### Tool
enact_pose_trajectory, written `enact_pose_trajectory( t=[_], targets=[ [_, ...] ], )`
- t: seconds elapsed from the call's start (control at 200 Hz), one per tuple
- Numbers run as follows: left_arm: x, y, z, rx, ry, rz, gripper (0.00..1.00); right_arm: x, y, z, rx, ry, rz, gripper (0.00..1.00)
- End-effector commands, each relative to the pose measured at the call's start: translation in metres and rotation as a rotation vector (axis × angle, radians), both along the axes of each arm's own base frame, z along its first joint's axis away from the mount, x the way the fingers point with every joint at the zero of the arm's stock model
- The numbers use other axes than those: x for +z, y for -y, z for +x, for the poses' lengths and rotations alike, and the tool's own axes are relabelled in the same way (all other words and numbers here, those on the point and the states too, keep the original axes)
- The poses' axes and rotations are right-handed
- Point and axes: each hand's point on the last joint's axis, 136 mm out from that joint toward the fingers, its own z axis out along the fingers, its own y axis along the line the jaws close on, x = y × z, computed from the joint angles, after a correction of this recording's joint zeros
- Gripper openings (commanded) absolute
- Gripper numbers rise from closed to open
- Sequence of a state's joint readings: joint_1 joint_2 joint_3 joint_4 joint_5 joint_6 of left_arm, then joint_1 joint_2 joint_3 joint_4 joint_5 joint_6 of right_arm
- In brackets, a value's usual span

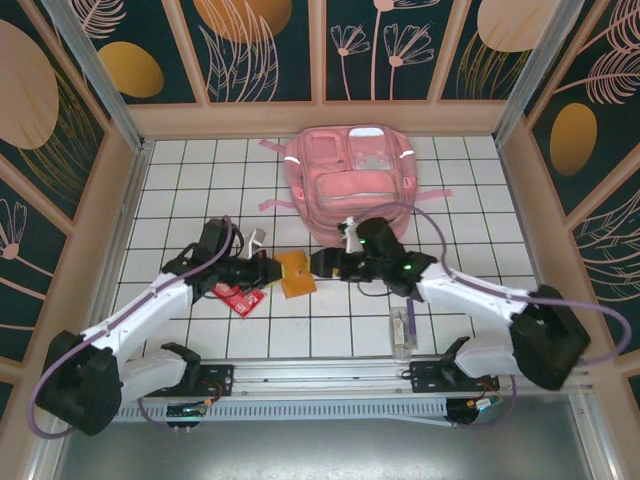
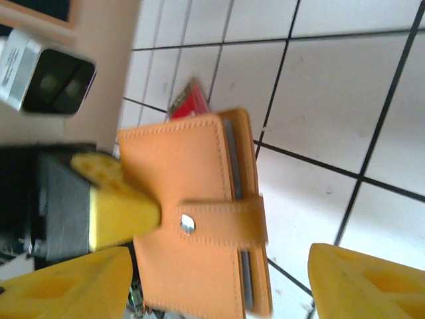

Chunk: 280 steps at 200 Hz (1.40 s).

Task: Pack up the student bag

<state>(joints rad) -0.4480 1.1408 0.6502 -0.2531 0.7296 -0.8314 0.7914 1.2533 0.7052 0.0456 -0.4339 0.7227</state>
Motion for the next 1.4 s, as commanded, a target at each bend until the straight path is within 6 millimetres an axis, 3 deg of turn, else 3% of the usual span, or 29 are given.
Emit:
enact_pose_trajectory(
  t=[0.0,0.145,0.32,0.495,0.556,0.641,0.731,0.766,0.801,0.851,0.876,0.911,1.051,1.141,1.216,1.396],
  targets=[
    [0.025,0.019,0.000,-0.131,0.064,-0.072,0.02,-0.009,0.022,-0.025,0.134,-0.007,-0.045,0.72],
    [0.041,0.036,-0.007,-0.235,0.082,-0.137,0.02,0.018,0.021,-0.030,0.219,0.020,0.054,0.73],
    [0.053,0.047,-0.016,-0.292,0.084,-0.212,0.02,0.025,0.025,-0.023,0.223,0.021,0.120,0.73],
    [0.062,0.053,-0.017,-0.310,0.109,-0.254,0.03,0.041,0.009,-0.037,0.330,0.000,0.258,0.64],
    [0.061,0.055,-0.016,-0.312,0.109,-0.261,0.03,0.050,0.004,-0.039,0.353,0.007,0.300,0.55],
    [0.065,0.059,-0.011,-0.318,0.134,-0.271,0.10,0.058,0.004,-0.037,0.343,0.013,0.326,0.27],
    [0.071,0.063,0.008,-0.303,0.238,-0.227,0.40,0.065,0.013,-0.022,0.272,0.014,0.323,0.03],
    [0.077,0.064,0.019,-0.296,0.311,-0.197,0.47,0.067,0.022,-0.012,0.214,0.010,0.312,0.00],
    [0.084,0.065,0.032,-0.290,0.412,-0.162,0.48,0.064,0.031,-0.002,0.148,-0.003,0.282,0.00],
    [0.092,0.063,0.054,-0.261,0.561,-0.078,0.53,0.058,0.059,0.027,-0.010,-0.013,0.213,0.00],
    [0.089,0.061,0.066,-0.246,0.624,-0.017,0.60,0.053,0.075,0.038,-0.088,-0.027,0.167,0.00],
    [0.102,0.060,0.084,-0.230,0.739,0.046,0.67,0.047,0.101,0.057,-0.211,-0.041,0.104,0.00],
    [0.107,0.075,0.130,-0.347,1.022,0.248,0.66,0.050,0.204,0.103,-0.601,-0.056,0.015,0.00],
    [0.091,0.091,0.153,-0.469,1.160,0.412,0.67,0.058,0.252,0.115,-0.773,-0.047,-0.005,0.00],
    [0.078,0.103,0.173,-0.523,1.239,0.512,0.68,0.059,0.281,0.118,-0.861,-0.037,-0.052,0.00],
    [0.011,0.132,0.206,-0.707,1.267,0.671,0.72,0.051,0.306,0.116,-0.875,-0.044,-0.114,0.00]
  ],
)
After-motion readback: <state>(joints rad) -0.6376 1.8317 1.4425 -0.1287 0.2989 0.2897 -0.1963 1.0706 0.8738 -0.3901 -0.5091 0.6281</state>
